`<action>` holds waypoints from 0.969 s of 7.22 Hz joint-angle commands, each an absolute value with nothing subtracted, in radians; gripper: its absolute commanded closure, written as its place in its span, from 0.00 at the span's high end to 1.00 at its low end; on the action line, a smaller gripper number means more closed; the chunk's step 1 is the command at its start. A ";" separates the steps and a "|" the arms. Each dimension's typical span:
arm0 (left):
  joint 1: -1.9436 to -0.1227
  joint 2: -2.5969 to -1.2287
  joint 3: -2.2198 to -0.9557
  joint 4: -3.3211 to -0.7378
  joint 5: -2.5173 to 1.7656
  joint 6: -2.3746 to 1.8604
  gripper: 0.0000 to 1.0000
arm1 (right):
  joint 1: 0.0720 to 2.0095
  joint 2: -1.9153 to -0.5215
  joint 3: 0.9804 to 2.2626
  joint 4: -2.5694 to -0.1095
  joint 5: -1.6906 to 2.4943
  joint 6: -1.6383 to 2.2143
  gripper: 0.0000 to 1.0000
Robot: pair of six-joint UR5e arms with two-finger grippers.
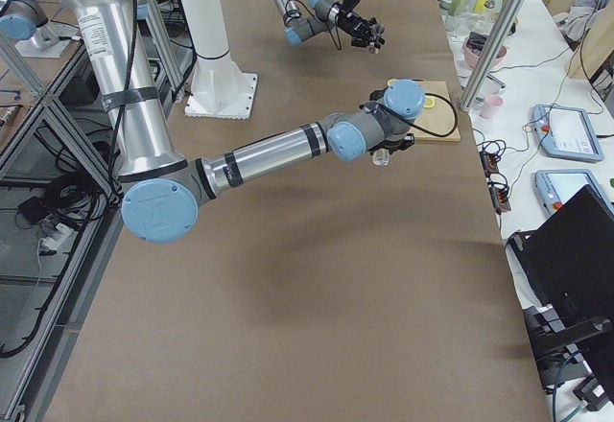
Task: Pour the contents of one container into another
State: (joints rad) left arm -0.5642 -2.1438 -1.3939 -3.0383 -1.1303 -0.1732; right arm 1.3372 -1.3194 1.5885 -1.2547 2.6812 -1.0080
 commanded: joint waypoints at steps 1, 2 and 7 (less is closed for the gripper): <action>-0.658 -2.042 -1.440 -3.030 -1.129 -0.179 0.00 | 1.338 -1.316 1.499 -1.128 2.718 -0.915 0.00; -0.696 -2.001 -1.439 -3.031 -1.131 -0.202 0.00 | 1.338 -1.315 1.468 -1.076 2.733 -0.864 0.00; -0.752 -1.872 -1.408 -3.078 -1.121 -0.516 0.00 | 1.335 -1.307 1.416 -0.829 2.735 -0.535 0.00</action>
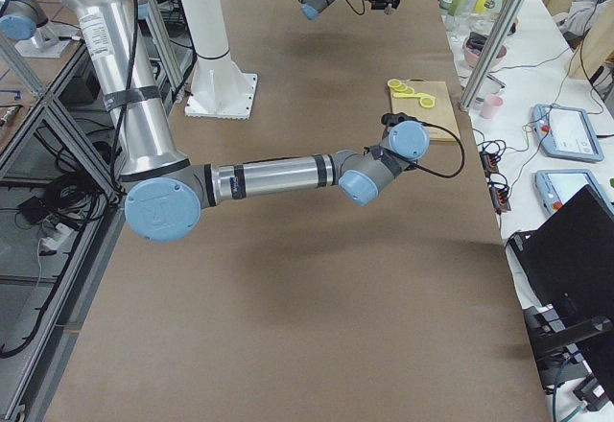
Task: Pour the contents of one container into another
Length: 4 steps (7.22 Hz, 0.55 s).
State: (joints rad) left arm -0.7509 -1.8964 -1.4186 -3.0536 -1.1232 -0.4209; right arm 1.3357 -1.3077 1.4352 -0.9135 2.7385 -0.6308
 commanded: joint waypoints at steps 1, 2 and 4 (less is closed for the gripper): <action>-0.752 -1.870 -1.388 -3.079 -1.129 -0.518 0.00 | 1.330 -1.307 1.396 -0.755 2.729 -0.461 0.00; -0.749 -1.871 -1.373 -3.079 -1.132 -0.520 0.00 | 1.328 -1.307 1.393 -0.709 2.721 -0.393 0.00; -0.747 -1.881 -1.356 -3.073 -1.138 -0.526 0.00 | 1.295 -1.307 1.385 -0.570 2.666 -0.208 0.00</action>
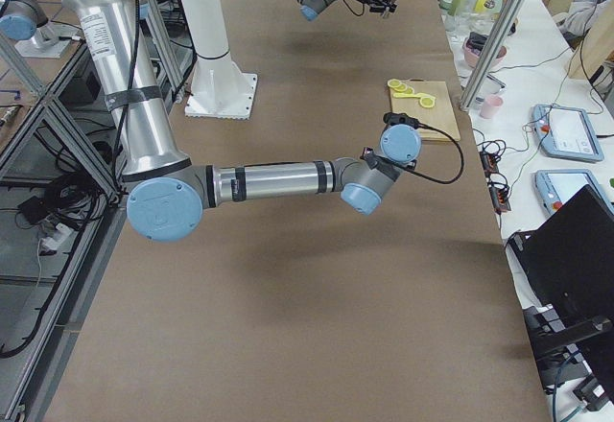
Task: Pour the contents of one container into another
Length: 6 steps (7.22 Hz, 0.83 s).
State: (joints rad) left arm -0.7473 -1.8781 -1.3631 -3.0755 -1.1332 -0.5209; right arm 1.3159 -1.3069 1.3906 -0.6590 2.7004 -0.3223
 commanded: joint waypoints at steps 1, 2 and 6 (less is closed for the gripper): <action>-0.755 -1.881 -1.356 -3.073 -1.156 -0.529 0.00 | 1.252 -1.308 1.384 -0.470 2.607 -0.069 0.00; -0.765 -1.888 -1.362 -3.066 -1.158 -0.531 0.00 | 1.208 -1.310 1.384 -0.428 2.545 0.001 0.00; -0.755 -1.907 -1.368 -3.066 -1.150 -0.620 0.00 | 1.146 -1.324 1.408 -0.423 2.418 0.101 0.00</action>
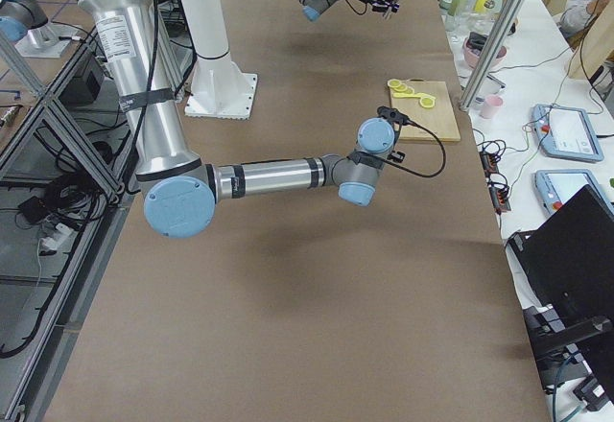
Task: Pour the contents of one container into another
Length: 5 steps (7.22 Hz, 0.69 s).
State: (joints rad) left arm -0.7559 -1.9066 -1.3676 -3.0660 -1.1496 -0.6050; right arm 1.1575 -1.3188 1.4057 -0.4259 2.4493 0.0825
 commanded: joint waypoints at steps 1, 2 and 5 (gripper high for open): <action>-0.755 -1.907 -1.364 -3.066 -1.147 -0.623 0.00 | 1.143 -1.336 1.410 -0.399 2.380 0.124 0.00; -0.755 -1.904 -1.359 -3.062 -1.147 -0.691 0.00 | 1.131 -1.359 1.414 -0.362 2.334 0.150 0.00; -0.732 -1.898 -1.347 -2.975 -1.021 -0.865 0.00 | 1.082 -1.474 1.482 -0.281 2.212 0.196 0.00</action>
